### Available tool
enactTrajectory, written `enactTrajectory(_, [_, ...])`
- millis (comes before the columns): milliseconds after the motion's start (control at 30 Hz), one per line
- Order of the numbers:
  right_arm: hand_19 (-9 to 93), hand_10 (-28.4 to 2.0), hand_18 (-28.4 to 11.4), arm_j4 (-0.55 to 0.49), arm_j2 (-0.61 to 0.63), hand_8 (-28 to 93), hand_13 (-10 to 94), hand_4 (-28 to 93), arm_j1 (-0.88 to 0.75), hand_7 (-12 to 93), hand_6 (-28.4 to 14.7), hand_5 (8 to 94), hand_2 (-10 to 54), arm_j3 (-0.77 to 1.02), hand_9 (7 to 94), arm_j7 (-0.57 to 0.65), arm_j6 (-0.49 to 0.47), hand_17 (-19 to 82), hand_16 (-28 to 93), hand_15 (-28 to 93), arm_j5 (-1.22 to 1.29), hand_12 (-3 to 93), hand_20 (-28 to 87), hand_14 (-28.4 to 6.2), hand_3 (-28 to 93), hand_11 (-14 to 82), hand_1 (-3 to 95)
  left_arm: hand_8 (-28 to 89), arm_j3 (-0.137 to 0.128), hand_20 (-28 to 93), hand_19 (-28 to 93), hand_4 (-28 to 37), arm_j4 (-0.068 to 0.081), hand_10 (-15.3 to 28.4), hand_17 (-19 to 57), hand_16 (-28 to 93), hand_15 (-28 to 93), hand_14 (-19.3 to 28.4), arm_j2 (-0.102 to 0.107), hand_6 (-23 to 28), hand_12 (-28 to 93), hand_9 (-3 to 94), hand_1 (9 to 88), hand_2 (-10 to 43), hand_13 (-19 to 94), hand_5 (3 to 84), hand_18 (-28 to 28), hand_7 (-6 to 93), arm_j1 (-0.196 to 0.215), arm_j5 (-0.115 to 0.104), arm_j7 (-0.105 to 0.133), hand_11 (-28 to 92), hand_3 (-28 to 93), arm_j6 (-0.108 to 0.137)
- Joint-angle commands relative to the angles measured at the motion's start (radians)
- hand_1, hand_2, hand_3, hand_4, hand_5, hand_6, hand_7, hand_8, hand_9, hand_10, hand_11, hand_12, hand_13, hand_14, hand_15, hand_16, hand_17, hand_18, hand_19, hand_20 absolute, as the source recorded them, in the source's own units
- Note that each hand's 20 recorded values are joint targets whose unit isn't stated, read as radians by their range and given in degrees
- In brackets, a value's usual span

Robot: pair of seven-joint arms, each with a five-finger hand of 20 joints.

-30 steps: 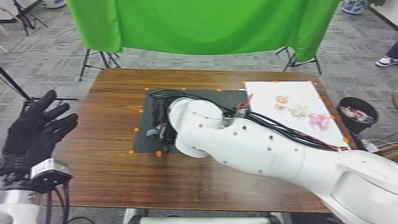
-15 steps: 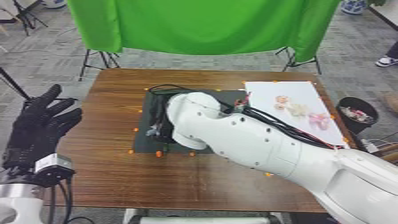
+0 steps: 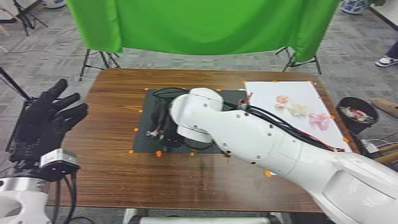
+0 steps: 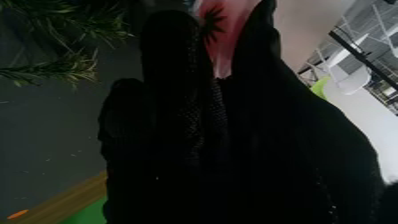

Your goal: Arrange flowers

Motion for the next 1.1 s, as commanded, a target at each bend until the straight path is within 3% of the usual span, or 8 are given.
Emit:
enactTrajectory(33, [93,-11.9,-12.7,0.005,-0.015,-6,76,-28,0.027,18,-2.6,59.3,-2.2,-0.012,66.7,0.029,0.02,46,15,56,-0.01,12.4,17,-5.5,75,12.8,54.0,-8,0.0,-8,61,-20.4,0.002,19.0,-6.1,-14,60,27.6,0.009,8.1,9,26.9,29.4,8.2,20,33.0,28.4,8.4,0.011,-0.002,0.001,27,61,-0.008])
enactTrajectory(167, [93,-15.0,-13.8,0.004,-0.017,-12,76,-28,0.022,17,-2.6,55.5,-3.1,-0.005,66.5,0.036,0.028,46,15,56,-0.003,12.7,18,-6.2,78,14.0,50.8,-8,0.0,-8,61,-20.3,0.003,18.9,-6.2,-14,59,27.6,-0.002,8.1,9,26.9,29.4,8.2,20,32.9,28.4,8.4,0.008,0.005,-0.009,27,61,-0.013])
enactTrajectory(300, [93,-15.8,-14.5,-0.004,-0.018,-12,75,-28,0.015,17,-2.3,52.4,-4.0,0.007,66.7,0.053,0.023,46,15,57,0.003,12.9,19,-6.7,79,14.7,48.8,-8,0.007,-8,61,-20.3,0.004,18.9,-6.2,-14,58,27.6,0.003,8.3,9,26.8,29.5,8.2,19,33.0,28.4,8.1,0.01,0.002,-0.005,26,61,-0.009])
enactTrajectory(433, [93,-16.4,-15.3,-0.007,-0.025,-11,75,-27,0.008,16,-2.0,51.1,-4.5,0.023,67.1,0.075,-0.005,45,14,58,0.001,13.2,20,-8.1,80,15.3,45.5,-8,-0.007,-8,61,-20.3,-0.002,18.8,-6.3,-14,57,27.7,-0.008,8.2,10,26.8,29.5,8.1,19,32.9,28.4,7.7,0.028,0.008,-0.009,25,62,-0.01])
enactTrajectory(500, [93,-16.9,-16.1,-0.008,-0.028,-11,76,-26,0.011,16,-2.2,50.3,-4.6,0.027,69.7,0.096,-0.013,46,13,58,0.0,13.5,20,-8.4,80,16.5,44.2,-7,-0.016,-8,61,-20.4,-0.005,18.7,-6.3,-14,57,27.7,-0.004,8.2,10,26.8,29.5,8.1,19,32.9,28.4,7.5,0.044,0.003,0.0,25,62,-0.005])
enactTrajectory(600, [93,-16.7,-16.5,-0.006,-0.03,-10,80,-25,0.015,14,-3.3,50.0,-4.6,0.036,76.2,0.109,-0.027,50,13,57,-0.002,14.2,21,-7.9,79,19.6,41.5,-7,-0.021,-8,60,-20.4,-0.008,18.8,-6.4,-13,57,27.7,0.026,8.2,10,26.8,29.4,8.1,19,32.9,28.4,7.3,0.069,-0.025,0.036,24,62,0.016])
enactTrajectory(700, [93,-17.6,-16.1,-0.005,-0.025,-10,81,-24,0.022,12,-3.2,48.0,-5.1,0.029,75.9,0.118,-0.013,52,14,56,-0.002,14.0,18,-8.1,78,18.1,39.9,-7,-0.017,-8,60,-20.4,-0.007,18.7,-6.5,-13,56,27.7,0.015,8.3,10,26.8,29.4,8.0,19,32.9,28.4,7.2,0.065,-0.017,0.027,24,62,0.011])
enactTrajectory(1100, [93,-20.0,-16.6,-0.029,-0.017,-9,80,-24,0.019,11,-3.7,43.1,-3.1,0.029,69.8,0.091,0.018,51,15,54,-0.013,13.3,15,-9.8,79,15.2,34.2,-7,0.002,-7,59,-20.6,-0.011,18.6,-6.5,-12,55,27.7,0.005,8.2,11,26.9,29.4,7.9,19,33.0,28.4,7.0,0.087,-0.022,0.047,23,62,0.021])
